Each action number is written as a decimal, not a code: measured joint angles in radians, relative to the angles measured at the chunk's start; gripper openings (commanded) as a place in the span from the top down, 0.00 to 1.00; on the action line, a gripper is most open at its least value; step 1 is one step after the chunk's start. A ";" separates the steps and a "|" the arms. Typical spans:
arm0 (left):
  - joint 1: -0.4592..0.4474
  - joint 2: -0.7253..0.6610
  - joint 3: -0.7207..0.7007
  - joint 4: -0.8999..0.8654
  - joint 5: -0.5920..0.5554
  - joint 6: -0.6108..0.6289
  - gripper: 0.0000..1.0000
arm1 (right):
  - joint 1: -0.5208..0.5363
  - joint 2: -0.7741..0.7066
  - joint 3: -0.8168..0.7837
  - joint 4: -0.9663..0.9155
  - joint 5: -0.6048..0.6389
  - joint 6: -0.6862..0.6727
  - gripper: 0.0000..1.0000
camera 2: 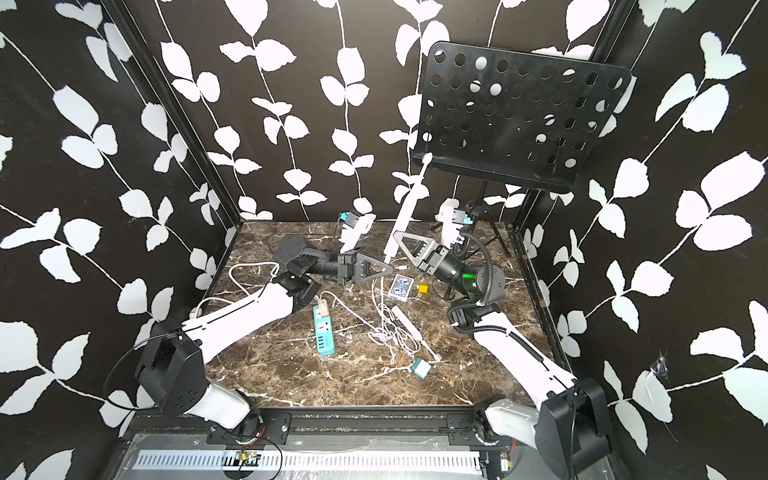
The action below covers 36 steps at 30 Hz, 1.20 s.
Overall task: Charge the electric toothbrush
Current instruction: Insert the charging cable into the electric toothbrush.
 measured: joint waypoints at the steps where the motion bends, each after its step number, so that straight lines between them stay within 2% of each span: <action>1: 0.000 0.000 0.000 0.001 0.005 -0.001 1.00 | 0.000 -0.002 0.000 -0.003 -0.005 -0.004 1.00; 12: 0.000 0.003 0.028 0.041 0.043 -0.033 1.00 | 0.010 -0.003 0.013 0.037 -0.035 -0.056 1.00; 25: -0.008 0.047 0.120 0.073 0.154 -0.068 1.00 | 0.010 0.005 0.029 0.112 -0.088 -0.063 1.00; 31: -0.009 0.047 0.125 0.052 0.184 -0.064 1.00 | 0.010 -0.014 0.021 0.072 -0.115 -0.106 1.00; 36: -0.011 0.046 0.140 -0.007 0.204 -0.030 1.00 | 0.010 -0.062 0.027 -0.047 -0.120 -0.210 1.00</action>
